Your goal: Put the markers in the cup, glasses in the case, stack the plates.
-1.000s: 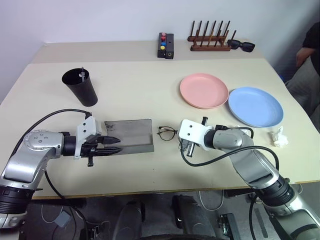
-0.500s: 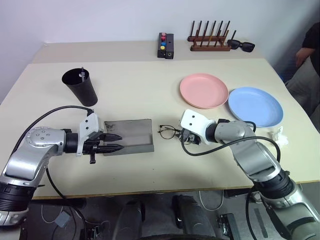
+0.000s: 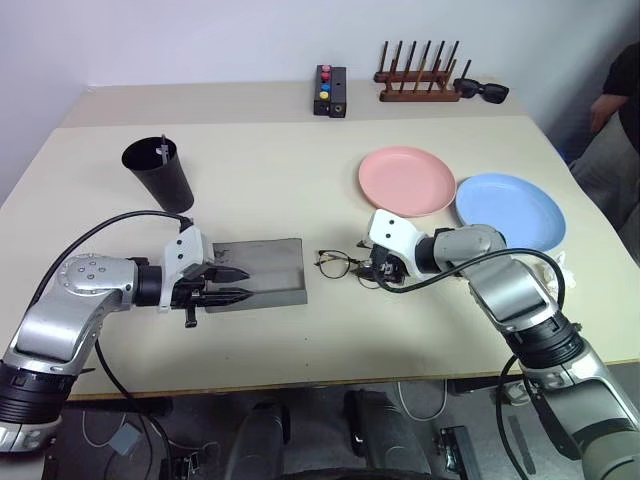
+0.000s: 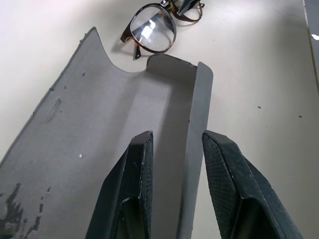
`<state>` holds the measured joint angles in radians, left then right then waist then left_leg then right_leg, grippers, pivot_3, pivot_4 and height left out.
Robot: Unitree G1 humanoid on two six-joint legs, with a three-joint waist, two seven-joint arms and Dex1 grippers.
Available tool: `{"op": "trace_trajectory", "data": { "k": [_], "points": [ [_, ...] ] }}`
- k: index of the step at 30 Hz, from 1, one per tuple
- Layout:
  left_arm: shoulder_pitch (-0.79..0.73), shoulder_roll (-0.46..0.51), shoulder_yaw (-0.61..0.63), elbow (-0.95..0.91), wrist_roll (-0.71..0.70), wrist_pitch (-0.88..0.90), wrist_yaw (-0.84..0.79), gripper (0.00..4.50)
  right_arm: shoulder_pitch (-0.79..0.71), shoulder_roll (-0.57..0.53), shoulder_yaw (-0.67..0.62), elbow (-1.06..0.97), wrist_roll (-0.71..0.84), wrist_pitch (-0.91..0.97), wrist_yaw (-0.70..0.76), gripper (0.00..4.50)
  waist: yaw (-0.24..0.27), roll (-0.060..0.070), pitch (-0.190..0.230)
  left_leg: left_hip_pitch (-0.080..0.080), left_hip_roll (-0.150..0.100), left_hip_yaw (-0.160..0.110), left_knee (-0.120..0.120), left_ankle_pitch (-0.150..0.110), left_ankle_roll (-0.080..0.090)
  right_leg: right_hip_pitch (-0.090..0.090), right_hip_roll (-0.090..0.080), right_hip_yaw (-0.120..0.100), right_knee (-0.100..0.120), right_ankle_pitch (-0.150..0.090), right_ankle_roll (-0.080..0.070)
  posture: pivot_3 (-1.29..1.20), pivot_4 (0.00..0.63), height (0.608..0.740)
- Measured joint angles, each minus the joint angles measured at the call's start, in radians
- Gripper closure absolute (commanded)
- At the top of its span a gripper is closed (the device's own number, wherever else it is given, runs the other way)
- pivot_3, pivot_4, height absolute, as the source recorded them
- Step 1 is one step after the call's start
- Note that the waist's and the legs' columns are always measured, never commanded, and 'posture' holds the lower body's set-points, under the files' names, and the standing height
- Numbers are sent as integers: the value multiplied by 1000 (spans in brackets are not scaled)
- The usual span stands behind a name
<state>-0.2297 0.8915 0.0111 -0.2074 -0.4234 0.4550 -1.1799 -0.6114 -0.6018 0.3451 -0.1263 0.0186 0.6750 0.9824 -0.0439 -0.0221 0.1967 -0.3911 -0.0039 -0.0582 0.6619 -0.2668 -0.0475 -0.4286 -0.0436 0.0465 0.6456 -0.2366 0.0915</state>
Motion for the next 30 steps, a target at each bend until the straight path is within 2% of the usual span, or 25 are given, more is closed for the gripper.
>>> {"op": "trace_trajectory", "data": {
  "k": [3,8,9,23,30],
  "points": [
    [0,0,0,0,0,0,3,2969,-26,0,14,53,4,-29,28,1777,0,0,0,0,0,0,0,0,0,0,0,0,0,0,0,0,150,735],
    [16,0,1,0,0,-2,3,2969,-47,0,26,94,4,-60,50,4115,0,0,0,0,0,0,0,0,0,0,0,0,0,0,1,0,150,735],
    [22,0,1,1,0,-3,3,2969,-50,0,26,94,4,-66,52,4390,-1,0,0,0,0,0,0,0,0,0,0,0,0,0,1,0,150,735],
    [28,0,8,48,3,-42,6,2969,-54,-10,32,78,-12,-96,52,4390,0,0,0,0,0,0,0,0,0,0,0,0,0,0,0,0,150,735],
    [-26,0,56,122,6,-57,57,2969,-57,-48,8,-82,-13,-63,36,4390,1,0,0,0,0,0,0,0,0,0,0,0,0,1,1,0,150,735]
  ]
}}
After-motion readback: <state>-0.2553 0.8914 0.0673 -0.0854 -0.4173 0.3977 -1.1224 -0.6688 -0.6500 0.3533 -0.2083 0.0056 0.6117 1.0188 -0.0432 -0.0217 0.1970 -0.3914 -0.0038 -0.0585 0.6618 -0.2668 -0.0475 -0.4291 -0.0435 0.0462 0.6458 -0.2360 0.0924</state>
